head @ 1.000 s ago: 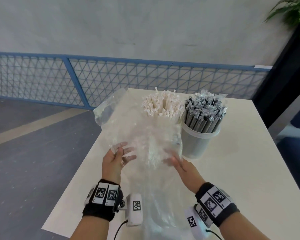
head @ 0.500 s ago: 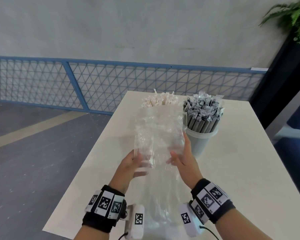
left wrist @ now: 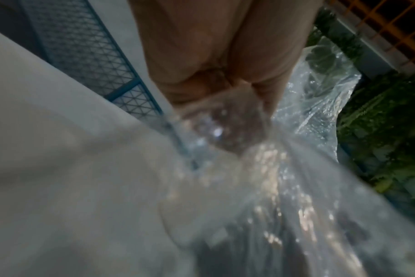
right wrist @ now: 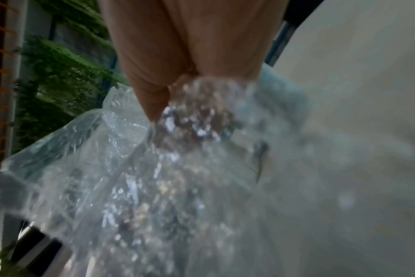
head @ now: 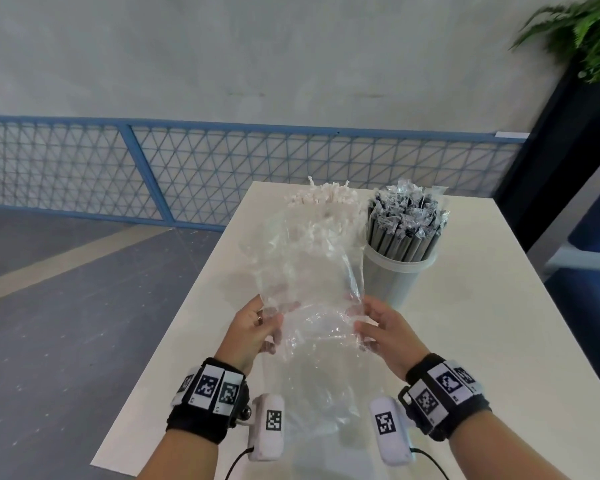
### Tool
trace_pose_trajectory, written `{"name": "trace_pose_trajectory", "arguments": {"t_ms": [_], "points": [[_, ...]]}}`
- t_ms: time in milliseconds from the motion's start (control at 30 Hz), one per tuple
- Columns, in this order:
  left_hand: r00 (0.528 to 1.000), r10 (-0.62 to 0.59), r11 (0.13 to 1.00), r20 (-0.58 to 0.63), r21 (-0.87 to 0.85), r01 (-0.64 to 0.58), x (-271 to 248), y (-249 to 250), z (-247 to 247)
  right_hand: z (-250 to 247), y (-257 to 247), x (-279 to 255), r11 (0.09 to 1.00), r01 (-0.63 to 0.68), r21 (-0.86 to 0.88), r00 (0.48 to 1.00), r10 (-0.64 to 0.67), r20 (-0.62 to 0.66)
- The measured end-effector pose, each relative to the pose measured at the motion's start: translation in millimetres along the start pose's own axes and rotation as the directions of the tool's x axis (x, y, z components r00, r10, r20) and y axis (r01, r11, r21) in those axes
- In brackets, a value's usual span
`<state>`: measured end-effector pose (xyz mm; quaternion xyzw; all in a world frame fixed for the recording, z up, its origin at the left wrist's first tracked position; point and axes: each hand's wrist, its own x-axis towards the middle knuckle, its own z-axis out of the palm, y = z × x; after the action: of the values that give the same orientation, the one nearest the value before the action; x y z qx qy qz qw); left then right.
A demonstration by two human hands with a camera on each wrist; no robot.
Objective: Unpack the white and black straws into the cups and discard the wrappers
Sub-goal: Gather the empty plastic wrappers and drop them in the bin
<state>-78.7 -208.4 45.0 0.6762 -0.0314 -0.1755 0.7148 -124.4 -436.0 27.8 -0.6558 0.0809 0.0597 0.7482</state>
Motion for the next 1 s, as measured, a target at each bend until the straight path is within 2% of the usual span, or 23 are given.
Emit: {"name": "trace_pose_trajectory", "arguments": {"t_ms": [133,233,267,300,367,433,500,567,667,700,833,900,1000], "points": [[0.994,-0.105,0.984,-0.033,-0.149,0.099,2.3,-6.4,3.0,2.0,5.8,0.4,0.985,-0.031,0.167,0.995,0.047,-0.091],[0.995,-0.066,0.977,0.081,-0.196,0.081,-2.8,1.1,6.8,-5.3,13.8,4.5,0.952,-0.107,0.286,0.977,0.154,-0.145],[0.989,-0.081,0.966,0.124,-0.235,0.108,-2.1,2.2,6.8,-8.7,16.6,4.7,0.948,-0.112,0.299,0.971,0.169,-0.172],[0.981,-0.115,0.943,0.153,-0.292,0.156,-1.1,3.7,5.5,-11.5,19.1,5.3,0.959,-0.091,0.267,0.964,0.152,-0.216],[0.944,-0.2,0.913,0.263,-0.299,0.277,3.3,3.2,0.0,-14.9,19.0,1.7,0.994,-0.021,0.112,0.944,0.056,-0.325],[0.896,-0.218,0.936,0.387,-0.177,0.304,5.2,4.7,0.9,-16.6,9.6,-8.6,1.0,-0.001,0.013,0.921,0.006,-0.389],[0.889,-0.194,0.981,0.415,0.085,0.175,10.9,-2.5,6.2,-20.8,3.6,-17.3,0.999,0.025,-0.021,0.897,-0.032,-0.442],[0.923,-0.061,0.964,0.381,0.262,-0.045,15.5,-8.8,18.4,-27.0,0.7,-26.4,0.998,0.054,0.025,0.878,-0.036,-0.477],[0.924,0.092,0.958,0.371,0.219,-0.183,21.1,-8.1,40.4,-38.0,-4.4,-48.9,0.986,0.052,0.157,0.868,0.034,-0.495],[0.924,0.128,0.953,0.359,0.213,-0.214,22.8,-8.2,47.3,-44.0,-4.6,-57.9,0.989,0.02,0.148,0.877,0.054,-0.477],[0.904,0.234,0.909,0.356,0.25,-0.334,20.1,-7.2,85.0,-67.4,6.9,-94.1,0.974,-0.142,-0.178,0.934,0.072,-0.349],[0.884,0.271,0.893,0.381,0.244,-0.379,14.4,-8.7,108.6,-79.3,14.1,-111.1,0.961,-0.17,-0.219,0.919,0.074,-0.388],[0.85,0.291,0.858,0.439,0.273,-0.434,-1.6,-2.4,148.6,-106.6,18.5,-143.4,0.977,-0.103,-0.188,0.888,0.006,-0.46]]}}
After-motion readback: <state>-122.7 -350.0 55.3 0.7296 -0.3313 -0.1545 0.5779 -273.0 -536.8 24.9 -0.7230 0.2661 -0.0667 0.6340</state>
